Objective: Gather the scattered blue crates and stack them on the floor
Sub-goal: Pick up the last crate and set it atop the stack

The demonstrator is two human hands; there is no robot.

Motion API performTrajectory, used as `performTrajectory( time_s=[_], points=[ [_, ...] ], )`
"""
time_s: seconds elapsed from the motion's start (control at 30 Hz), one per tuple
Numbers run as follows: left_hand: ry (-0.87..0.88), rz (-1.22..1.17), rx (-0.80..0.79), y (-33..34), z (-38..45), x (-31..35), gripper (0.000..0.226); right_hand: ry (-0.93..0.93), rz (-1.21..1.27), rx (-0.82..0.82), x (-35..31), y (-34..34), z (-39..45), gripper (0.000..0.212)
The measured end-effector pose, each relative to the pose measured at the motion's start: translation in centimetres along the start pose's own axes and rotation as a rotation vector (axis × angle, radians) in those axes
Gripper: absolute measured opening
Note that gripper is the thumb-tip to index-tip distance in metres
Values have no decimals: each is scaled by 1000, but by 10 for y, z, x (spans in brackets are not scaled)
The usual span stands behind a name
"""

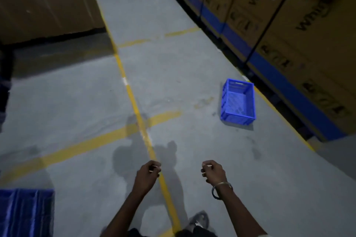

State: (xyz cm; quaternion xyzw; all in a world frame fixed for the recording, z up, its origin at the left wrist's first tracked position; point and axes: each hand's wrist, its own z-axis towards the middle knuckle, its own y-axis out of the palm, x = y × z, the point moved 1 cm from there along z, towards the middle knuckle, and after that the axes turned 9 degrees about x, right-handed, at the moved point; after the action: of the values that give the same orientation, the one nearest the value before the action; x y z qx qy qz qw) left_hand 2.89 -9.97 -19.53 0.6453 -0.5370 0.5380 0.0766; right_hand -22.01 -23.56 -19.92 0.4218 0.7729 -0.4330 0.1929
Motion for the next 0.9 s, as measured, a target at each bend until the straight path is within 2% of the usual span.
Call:
performTrajectory(
  time_s=[0.17, 0.3, 0.4, 0.53, 0.63, 0.9],
  points=[
    [114, 43, -172, 116, 0, 81, 14, 65, 174, 133, 17, -97, 58, 10],
    [154, 56, -243, 180, 21, 138, 20, 99, 304, 213, 21, -148, 101, 7],
    [91, 31, -255, 213, 38, 178, 14, 112, 352, 250, 15, -178, 126, 7],
    [-21, 2, -294, 261, 82, 208, 23, 136, 371, 280, 6, -217, 172, 9],
    [-83, -37, -323, 307, 130, 243, 21, 159, 360, 317, -7, -252, 226, 9],
    [-130, -92, -346, 414, 251, 375, 20, 136, 265, 336, -109, -332, 370, 11]
  ],
)
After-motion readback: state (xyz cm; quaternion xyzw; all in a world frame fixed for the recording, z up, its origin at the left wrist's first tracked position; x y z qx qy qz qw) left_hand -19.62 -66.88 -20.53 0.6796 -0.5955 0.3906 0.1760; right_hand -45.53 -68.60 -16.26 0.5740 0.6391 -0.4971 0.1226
